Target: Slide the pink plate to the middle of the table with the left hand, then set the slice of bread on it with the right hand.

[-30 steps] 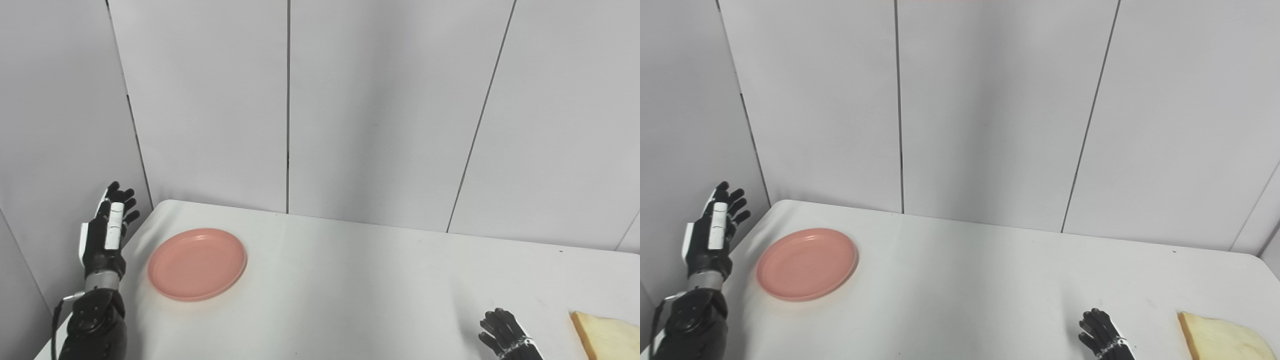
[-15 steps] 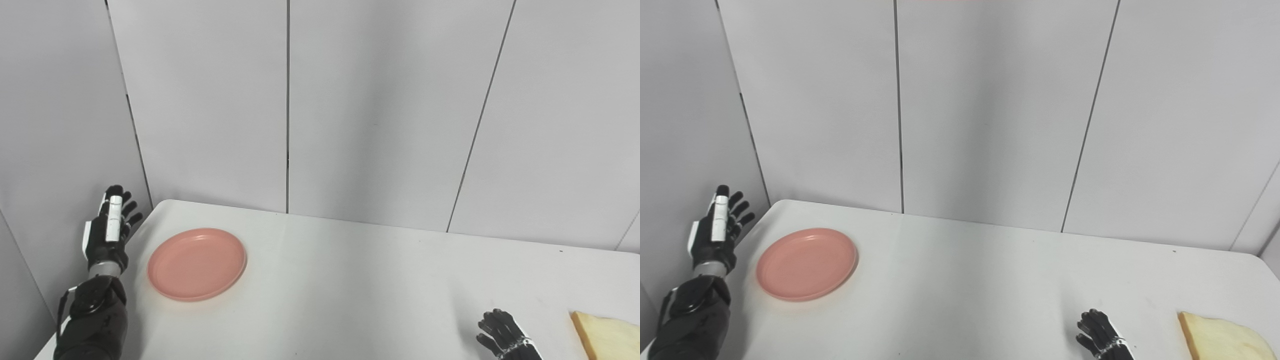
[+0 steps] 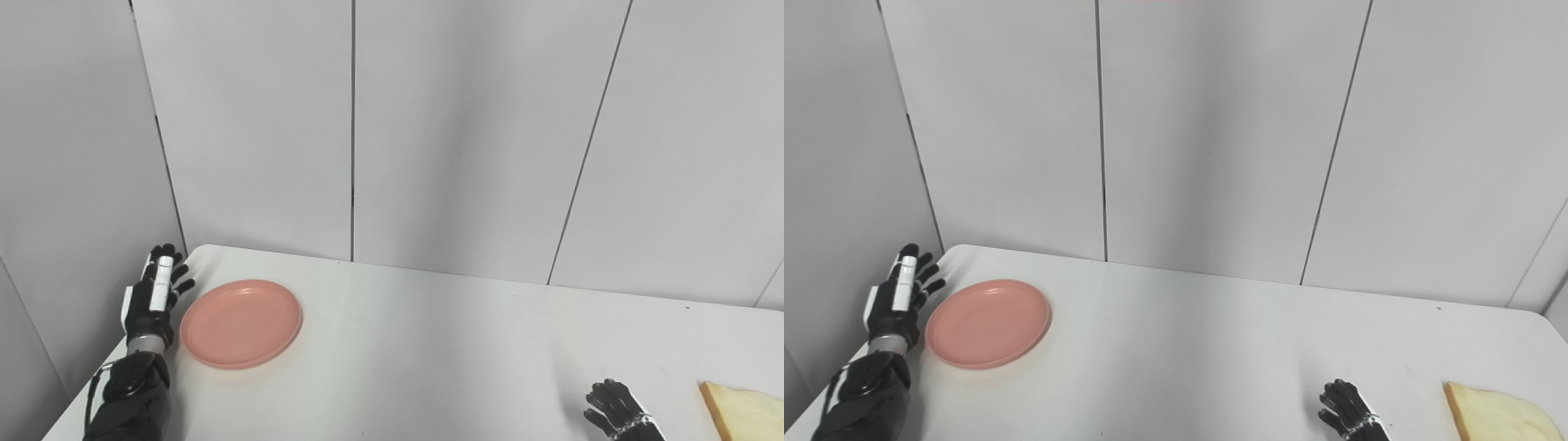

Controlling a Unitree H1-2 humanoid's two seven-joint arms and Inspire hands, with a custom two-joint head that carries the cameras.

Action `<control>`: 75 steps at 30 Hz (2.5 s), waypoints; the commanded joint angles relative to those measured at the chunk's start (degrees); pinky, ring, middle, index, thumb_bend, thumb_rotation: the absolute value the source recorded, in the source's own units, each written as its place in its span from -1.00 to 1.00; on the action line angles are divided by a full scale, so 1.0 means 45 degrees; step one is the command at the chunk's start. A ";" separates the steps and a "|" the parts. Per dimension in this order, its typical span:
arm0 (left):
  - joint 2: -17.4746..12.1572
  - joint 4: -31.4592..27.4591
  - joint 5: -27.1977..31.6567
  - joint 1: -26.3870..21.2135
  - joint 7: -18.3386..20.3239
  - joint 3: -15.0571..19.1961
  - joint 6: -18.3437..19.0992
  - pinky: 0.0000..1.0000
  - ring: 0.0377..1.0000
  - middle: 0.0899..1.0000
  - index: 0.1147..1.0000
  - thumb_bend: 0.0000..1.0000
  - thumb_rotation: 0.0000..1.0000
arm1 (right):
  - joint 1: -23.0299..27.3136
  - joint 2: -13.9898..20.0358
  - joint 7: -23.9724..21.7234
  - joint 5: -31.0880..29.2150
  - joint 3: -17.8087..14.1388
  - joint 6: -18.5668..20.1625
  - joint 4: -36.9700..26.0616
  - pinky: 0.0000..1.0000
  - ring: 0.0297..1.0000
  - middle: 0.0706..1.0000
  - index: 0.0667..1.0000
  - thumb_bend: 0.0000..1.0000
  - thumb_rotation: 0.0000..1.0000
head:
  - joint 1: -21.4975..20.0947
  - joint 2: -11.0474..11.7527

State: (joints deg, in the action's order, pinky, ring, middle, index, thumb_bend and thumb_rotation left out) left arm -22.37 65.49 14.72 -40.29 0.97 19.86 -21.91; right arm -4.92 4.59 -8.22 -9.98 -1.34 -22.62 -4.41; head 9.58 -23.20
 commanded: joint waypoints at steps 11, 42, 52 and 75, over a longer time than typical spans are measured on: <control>0.0068 -0.0206 0.0447 -0.0748 0.0816 -0.0044 -0.0766 0.66 0.79 0.74 0.99 0.85 0.57 | -0.0266 0.0167 -0.0067 0.0160 -0.0097 -0.0188 0.2665 0.64 0.68 0.67 0.65 0.46 0.76 | -0.0057 -0.0113; 0.1695 -0.0356 0.0739 -0.0664 0.2376 -0.0816 -0.0348 0.52 0.71 0.69 0.92 0.75 0.46 | -0.0336 -0.0017 -0.0051 0.0518 0.0109 -0.0079 0.2390 0.60 0.64 0.66 0.64 0.49 0.74 | -0.0523 -0.0303; 0.2727 -0.0813 0.0530 -0.0618 0.2218 -0.1293 -0.0083 0.46 0.62 0.58 0.82 0.99 0.39 | -0.0472 -0.0113 -0.0038 0.0696 0.0237 -0.0094 0.2130 0.56 0.60 0.62 0.63 0.44 0.73 | -0.0869 -0.0460; 0.4283 -0.1536 -0.0341 -0.0306 0.2239 -0.2875 0.0386 0.46 0.64 0.61 0.85 0.92 0.48 | -0.0776 -0.0605 0.0437 0.1867 0.0586 0.0357 0.1387 0.49 0.57 0.61 0.60 0.53 0.76 | -0.2141 -0.0883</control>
State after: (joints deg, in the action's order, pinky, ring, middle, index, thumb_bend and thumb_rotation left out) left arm -4.01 58.91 13.73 -41.42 10.42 7.40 -20.75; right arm -5.87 3.89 -6.85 -1.87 0.14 -22.50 -4.68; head -0.08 -27.16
